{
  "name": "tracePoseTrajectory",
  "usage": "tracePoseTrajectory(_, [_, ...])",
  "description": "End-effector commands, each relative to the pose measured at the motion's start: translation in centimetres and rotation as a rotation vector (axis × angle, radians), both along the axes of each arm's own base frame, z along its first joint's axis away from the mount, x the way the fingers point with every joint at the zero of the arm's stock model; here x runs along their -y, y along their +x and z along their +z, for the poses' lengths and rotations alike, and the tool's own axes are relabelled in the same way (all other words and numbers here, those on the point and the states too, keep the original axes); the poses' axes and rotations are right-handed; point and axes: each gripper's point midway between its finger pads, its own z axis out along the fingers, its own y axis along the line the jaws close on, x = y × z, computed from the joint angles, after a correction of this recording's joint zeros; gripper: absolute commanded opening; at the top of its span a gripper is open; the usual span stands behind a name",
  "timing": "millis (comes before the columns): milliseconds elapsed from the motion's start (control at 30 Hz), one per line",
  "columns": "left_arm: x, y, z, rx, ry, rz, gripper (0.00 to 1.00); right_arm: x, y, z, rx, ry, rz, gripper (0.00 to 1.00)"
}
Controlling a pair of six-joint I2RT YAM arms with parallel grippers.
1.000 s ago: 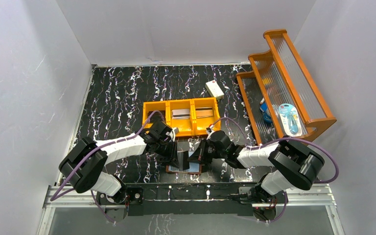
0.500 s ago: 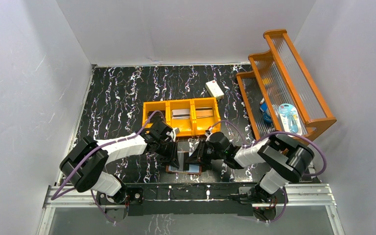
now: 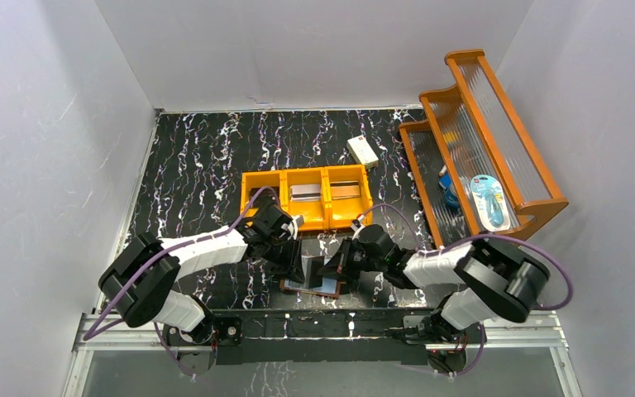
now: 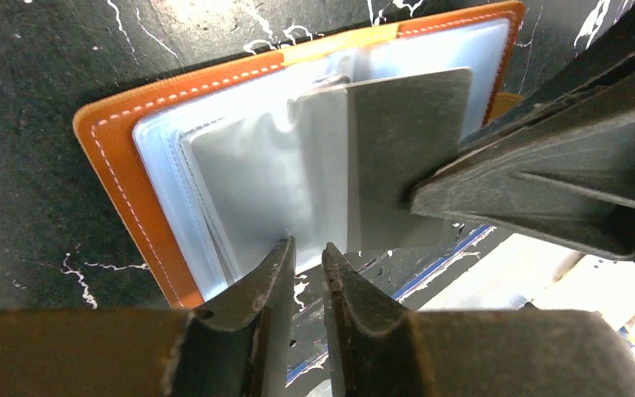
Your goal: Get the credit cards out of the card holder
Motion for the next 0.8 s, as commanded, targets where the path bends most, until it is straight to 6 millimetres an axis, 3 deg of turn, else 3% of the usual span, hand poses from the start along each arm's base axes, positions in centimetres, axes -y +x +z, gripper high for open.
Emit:
tracePoseTrajectory(0, [-1.8,0.5,-0.3,0.054,0.086,0.046,0.22,2.3,0.1,-0.7,0.022,-0.106,-0.053,0.00])
tracePoseTrajectory(133, [-1.5,1.1,0.5,0.085,0.068,0.065,0.27,3.5,-0.3,-0.1,0.031,-0.108,-0.074,0.00])
tracePoseTrajectory(300, [-0.9,1.8,2.2,0.138,0.019,0.072,0.37,3.5,-0.1,2.2,0.076,-0.055,-0.089,0.00])
tracePoseTrajectory(500, [0.1,3.0,5.8,0.248,-0.098,0.101,0.46,2.8,0.8,5.8,0.186,0.045,-0.098,0.00])
tracePoseTrajectory(767, [-0.4,5.1,10.5,0.335,-0.282,0.216,0.65,2.0,0.7,8.4,0.253,0.160,-0.067,0.00])
